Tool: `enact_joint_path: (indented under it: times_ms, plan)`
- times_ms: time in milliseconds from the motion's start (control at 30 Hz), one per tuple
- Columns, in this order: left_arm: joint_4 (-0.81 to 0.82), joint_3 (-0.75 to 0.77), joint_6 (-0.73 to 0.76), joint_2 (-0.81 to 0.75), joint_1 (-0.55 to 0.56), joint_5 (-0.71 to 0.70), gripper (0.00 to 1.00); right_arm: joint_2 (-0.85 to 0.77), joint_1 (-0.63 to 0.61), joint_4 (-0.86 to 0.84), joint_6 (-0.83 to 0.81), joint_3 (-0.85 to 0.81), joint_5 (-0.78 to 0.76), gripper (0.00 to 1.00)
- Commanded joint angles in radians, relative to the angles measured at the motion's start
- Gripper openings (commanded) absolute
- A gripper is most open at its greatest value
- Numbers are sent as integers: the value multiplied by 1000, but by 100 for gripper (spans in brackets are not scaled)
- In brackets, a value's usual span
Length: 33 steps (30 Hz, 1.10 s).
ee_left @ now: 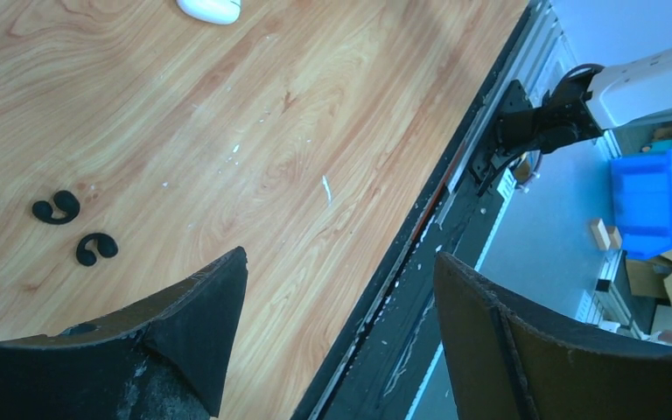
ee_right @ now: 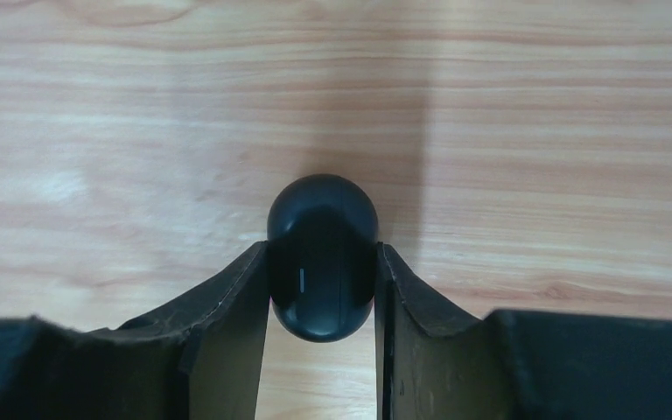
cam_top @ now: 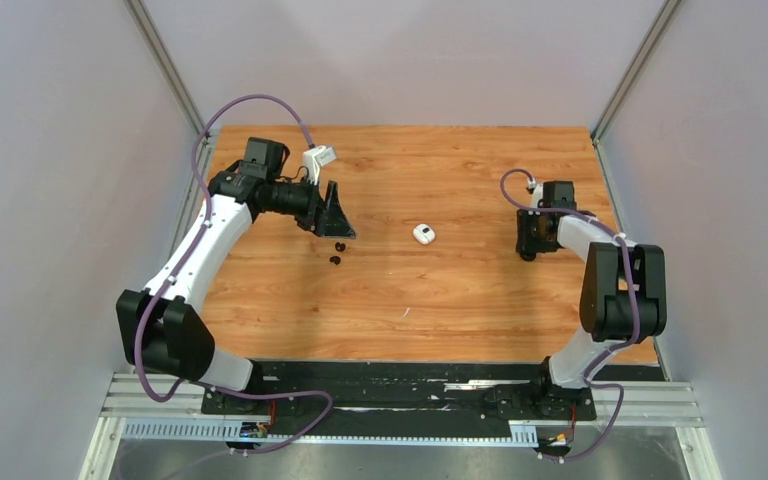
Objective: Insert the wireless bluetooth earbuds into the charging case
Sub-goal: Pick up the charging case at the center of the board.
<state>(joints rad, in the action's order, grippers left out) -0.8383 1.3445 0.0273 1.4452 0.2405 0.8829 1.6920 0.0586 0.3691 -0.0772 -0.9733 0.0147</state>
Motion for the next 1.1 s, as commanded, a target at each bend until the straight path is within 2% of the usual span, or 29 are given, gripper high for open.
enact_joint_path:
  times_ms: [0, 67, 133, 200, 267, 367, 433, 533, 733, 1067]
  plan:
    - [70, 13, -67, 1, -1, 50, 83, -107, -46, 33, -193, -32, 318, 0]
    - [96, 23, -95, 7, -2, 31, 83, -171, -137, 37, -299, -46, 412, 0]
    - [118, 38, -125, 20, -1, 23, 83, -271, -230, -23, -395, -16, 442, 0]
    - [128, 57, -121, 39, 0, 49, 80, -378, -330, -145, -484, 44, 439, 0]
    - [194, 70, -156, 47, 4, 67, 77, -474, -444, -366, -567, 124, 396, 0]
    - [287, 82, -185, 35, 23, 64, 76, -537, -586, -610, -686, 208, 329, 0]
    - [360, 78, -191, 8, 44, 48, 76, -541, -659, -680, -737, 214, 286, 0]
    - [457, 54, -187, -47, 83, -2, 76, -530, -734, -693, -765, 179, 260, 0]
    - [493, 49, -211, -59, 135, -39, 71, -505, -821, -731, -775, 152, 169, 0]
    - [483, 67, -200, -24, 180, -73, 69, -437, -856, -725, -636, 38, 68, 0]
